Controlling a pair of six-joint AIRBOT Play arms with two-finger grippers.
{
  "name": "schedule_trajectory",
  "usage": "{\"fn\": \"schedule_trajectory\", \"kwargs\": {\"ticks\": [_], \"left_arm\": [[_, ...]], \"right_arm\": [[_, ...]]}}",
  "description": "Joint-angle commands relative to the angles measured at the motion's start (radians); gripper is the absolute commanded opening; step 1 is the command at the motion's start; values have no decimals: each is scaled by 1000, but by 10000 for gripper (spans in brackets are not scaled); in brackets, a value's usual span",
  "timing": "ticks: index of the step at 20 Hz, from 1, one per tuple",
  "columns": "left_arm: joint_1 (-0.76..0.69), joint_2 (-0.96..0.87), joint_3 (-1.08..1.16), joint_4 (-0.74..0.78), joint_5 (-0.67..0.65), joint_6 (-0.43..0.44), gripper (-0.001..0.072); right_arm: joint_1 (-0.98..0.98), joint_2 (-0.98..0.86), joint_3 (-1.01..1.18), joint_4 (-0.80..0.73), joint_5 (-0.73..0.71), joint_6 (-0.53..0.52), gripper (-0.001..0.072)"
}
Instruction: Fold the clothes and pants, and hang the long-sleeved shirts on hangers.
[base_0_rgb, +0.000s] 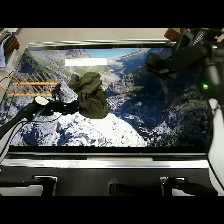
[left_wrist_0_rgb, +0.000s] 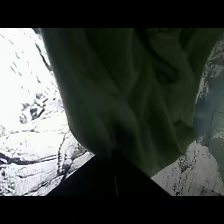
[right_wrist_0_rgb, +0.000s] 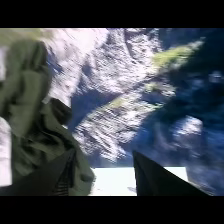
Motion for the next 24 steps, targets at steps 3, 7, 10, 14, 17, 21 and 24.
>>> {"fn": "schedule_trajectory", "kwargs": {"ticks": [3, 7, 10, 14, 17, 21, 24], "left_arm": [[17, 55, 12, -5, -26, 1, 16], [17, 53, 12, -5, -26, 1, 16], [17, 53, 12, -5, -26, 1, 16], [17, 53, 12, -5, -26, 0, 16], [16, 53, 12, -5, -26, 0, 16], [8, 53, 13, -4, -92, -7, 15], [-72, 53, 12, 37, -208, -6, 14]], "right_arm": [[-77, -369, 0, 729, 134, -393, 574], [-6, -576, 2, 872, 111, -529, 619], [67, -639, 2, 948, 161, -600, 619], [149, -653, 6, 956, 320, -644, 614], [185, -653, 31, 957, 427, -651, 602], [192, -641, 55, 932, 421, -651, 604], [150, -587, 55, 787, 350, -594, 606]]}}
